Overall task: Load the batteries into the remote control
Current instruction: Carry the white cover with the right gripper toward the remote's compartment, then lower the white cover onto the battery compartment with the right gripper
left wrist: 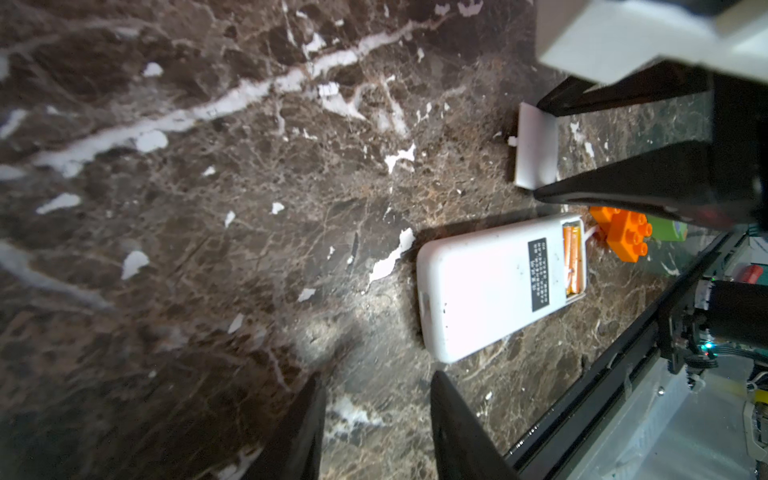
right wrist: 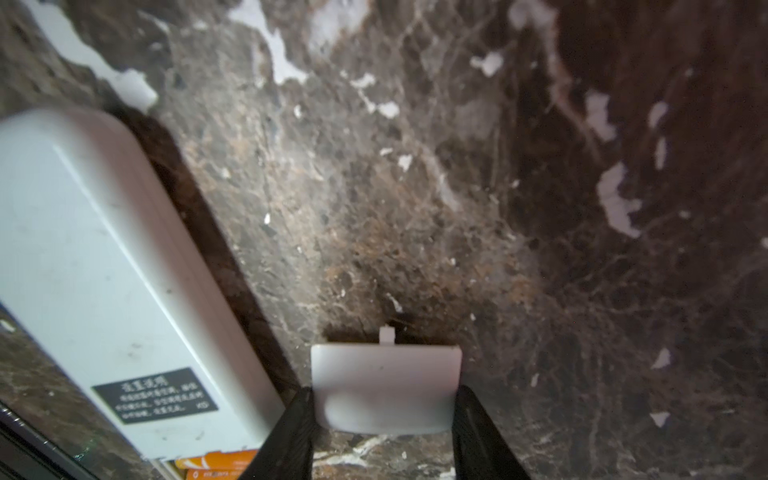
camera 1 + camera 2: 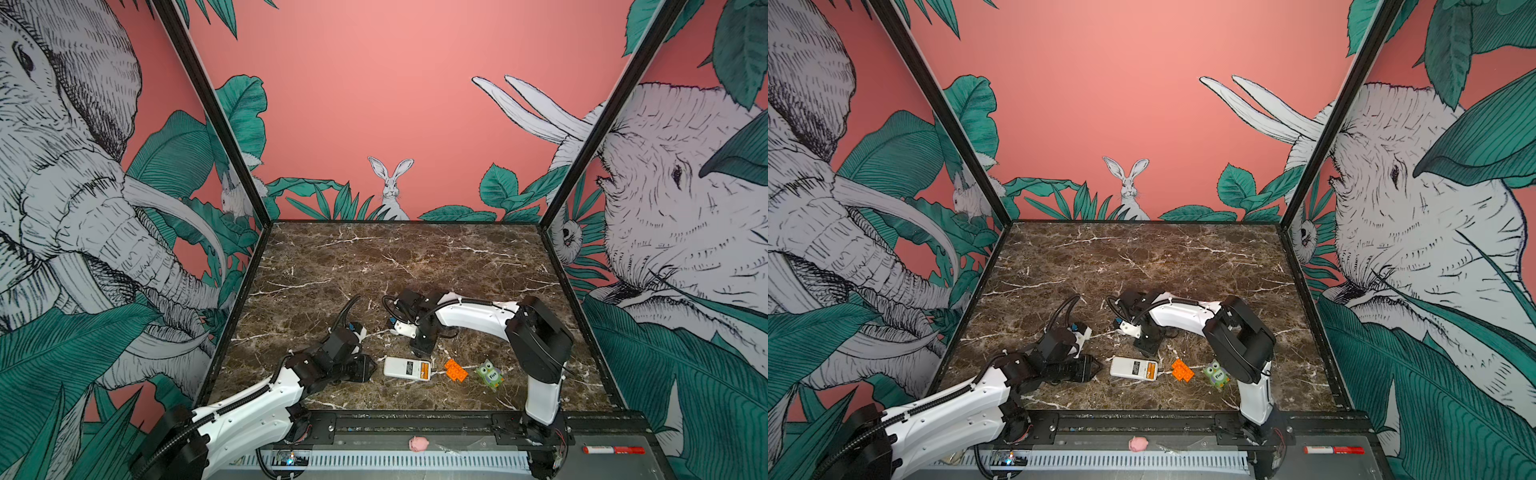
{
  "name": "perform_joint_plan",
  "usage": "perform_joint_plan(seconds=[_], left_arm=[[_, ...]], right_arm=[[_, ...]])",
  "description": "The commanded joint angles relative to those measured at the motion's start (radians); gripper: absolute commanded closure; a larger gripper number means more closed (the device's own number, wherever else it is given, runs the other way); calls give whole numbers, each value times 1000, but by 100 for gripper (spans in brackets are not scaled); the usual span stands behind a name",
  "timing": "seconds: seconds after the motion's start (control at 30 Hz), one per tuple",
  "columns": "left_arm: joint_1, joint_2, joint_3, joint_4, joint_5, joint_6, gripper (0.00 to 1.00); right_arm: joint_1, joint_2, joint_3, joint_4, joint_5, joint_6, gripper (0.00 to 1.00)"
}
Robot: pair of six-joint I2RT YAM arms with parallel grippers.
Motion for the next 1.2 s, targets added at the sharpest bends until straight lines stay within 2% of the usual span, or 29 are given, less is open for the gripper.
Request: perform_joint_plan(seconds=[0.0, 0.2, 0.3, 0.47, 0.63, 0.87, 1.17], left_arm=[[5, 6, -2, -10, 7, -3, 56], [5, 27, -2, 8, 15, 4, 56], [5, 38, -2, 20, 20, 3, 56], [5, 24, -1, 4, 15, 7, 56], [5, 18, -12, 14, 22, 2, 56], [5, 54, -6, 43, 39, 5, 57], [5, 30, -12, 26, 36, 3, 56]], right_arm=[[-1, -71, -6, -38, -2, 9, 51], [0, -141, -60, -57, -50, 47, 49], [0, -141, -73, -57, -37, 54, 50], [6, -144, -67, -51, -55, 52, 55], [52, -197, -129, -45, -92, 8, 57], [88, -216, -163, -62, -61, -29, 59], [109, -178, -146, -65, -27, -47, 61]])
